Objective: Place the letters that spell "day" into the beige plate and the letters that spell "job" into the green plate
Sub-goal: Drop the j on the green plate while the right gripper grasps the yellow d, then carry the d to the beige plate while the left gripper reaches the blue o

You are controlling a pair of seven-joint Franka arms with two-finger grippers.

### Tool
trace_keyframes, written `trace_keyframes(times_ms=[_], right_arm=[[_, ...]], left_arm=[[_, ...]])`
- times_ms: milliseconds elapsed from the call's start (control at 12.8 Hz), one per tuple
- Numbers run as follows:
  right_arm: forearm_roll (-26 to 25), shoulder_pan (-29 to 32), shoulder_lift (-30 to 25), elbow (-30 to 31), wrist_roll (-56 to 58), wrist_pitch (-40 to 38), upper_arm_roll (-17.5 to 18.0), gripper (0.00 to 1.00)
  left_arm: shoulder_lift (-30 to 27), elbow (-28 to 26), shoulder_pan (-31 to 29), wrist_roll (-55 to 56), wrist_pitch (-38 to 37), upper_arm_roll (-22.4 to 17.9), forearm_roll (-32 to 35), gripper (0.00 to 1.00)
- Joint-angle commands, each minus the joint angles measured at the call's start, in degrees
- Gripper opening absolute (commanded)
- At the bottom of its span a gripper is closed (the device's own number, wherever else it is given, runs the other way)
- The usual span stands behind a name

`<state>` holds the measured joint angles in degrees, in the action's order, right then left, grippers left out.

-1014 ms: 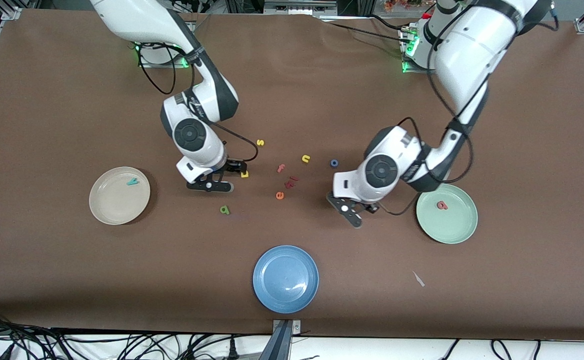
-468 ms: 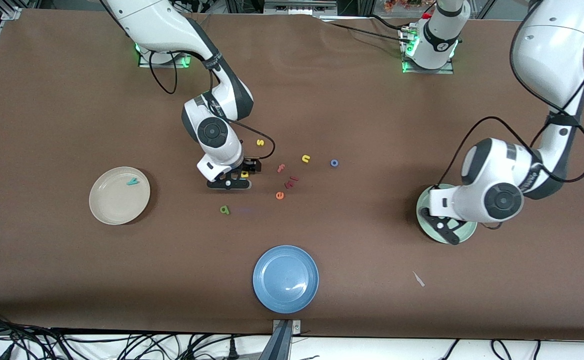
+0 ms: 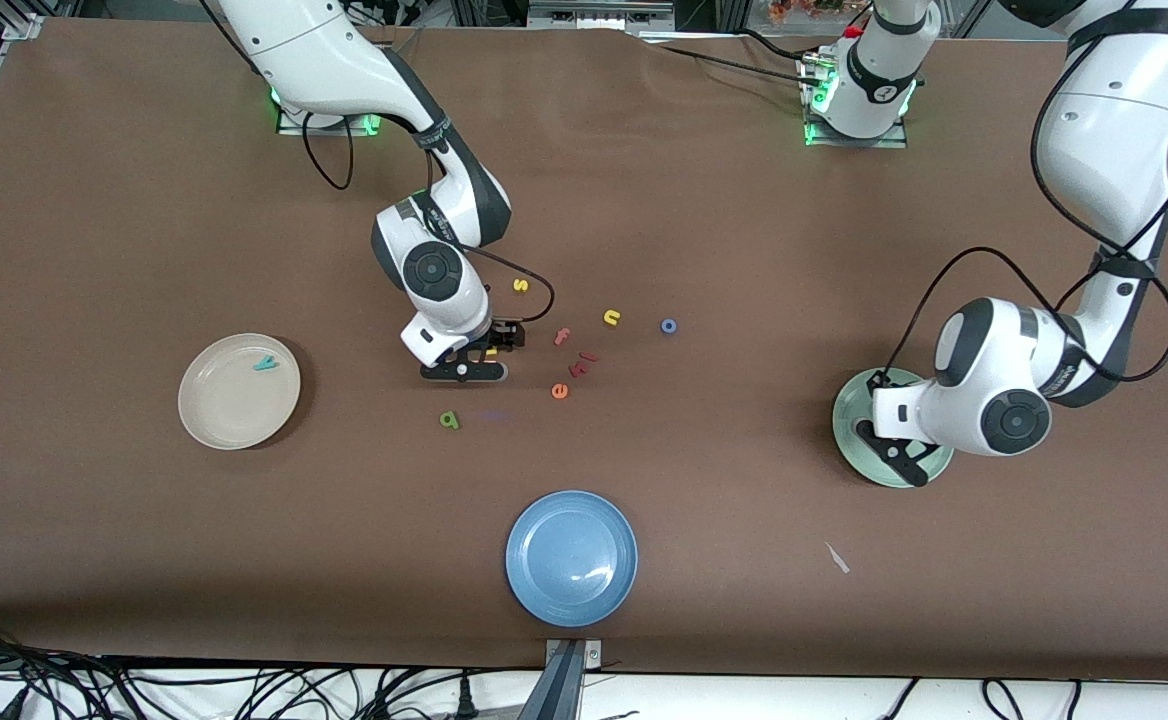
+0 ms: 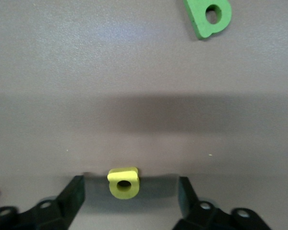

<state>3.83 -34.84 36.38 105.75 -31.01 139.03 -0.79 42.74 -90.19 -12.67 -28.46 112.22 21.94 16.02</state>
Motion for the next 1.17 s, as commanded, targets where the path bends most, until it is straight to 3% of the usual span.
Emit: trace_keyframes(times_ms=[0, 78, 156, 390, 546, 780, 1092], right_arm=[[0.6, -0.6, 1.1, -1.5, 0.6, 0.1, -0.3, 0.77], [0.6, -0.7, 1.1, -1.5, 0.6, 0.2, -0.3, 0.73], [0.6, -0.8, 1.1, -1.5, 0.7, 0.1, -0.3, 0.66], [0.5, -0.8, 1.1, -1.5, 0.8, 0.1, -0.3, 0.45], [0.5, -0.8, 1.1, -1.5, 0.9, 0.1, -0.3, 0.32], [0.5, -0.7, 0.8, -1.9, 1.2, -0.1, -0.4, 0.13], [0.7, 1.7, 0.4, -7.7, 4.6, -10.0, -0.6, 0.05]], left_arm=[[0.8, 0.3, 0.5, -0.4, 1.8, 0.3, 1.6, 0.06], [0.9, 0.3, 0.6, -0.4, 1.8, 0.3, 1.6, 0.39], [0.8, 0.2, 0.5, -0.5, 1.7, 0.3, 1.6, 0.99], [-0.2, 0.2, 0.0, -0.5, 0.8, 0.6, 1.6, 1.00], [-3.6, 0.8, 0.6, 0.8, -3.6, 1.3, 0.2, 1.00], [-6.2, 0.5, 0.7, 9.8, -8.7, 6.1, -1.7, 1.00], [-6.4, -1.0, 0.8, 31.2, -10.1, 13.7, -1.8, 1.00]])
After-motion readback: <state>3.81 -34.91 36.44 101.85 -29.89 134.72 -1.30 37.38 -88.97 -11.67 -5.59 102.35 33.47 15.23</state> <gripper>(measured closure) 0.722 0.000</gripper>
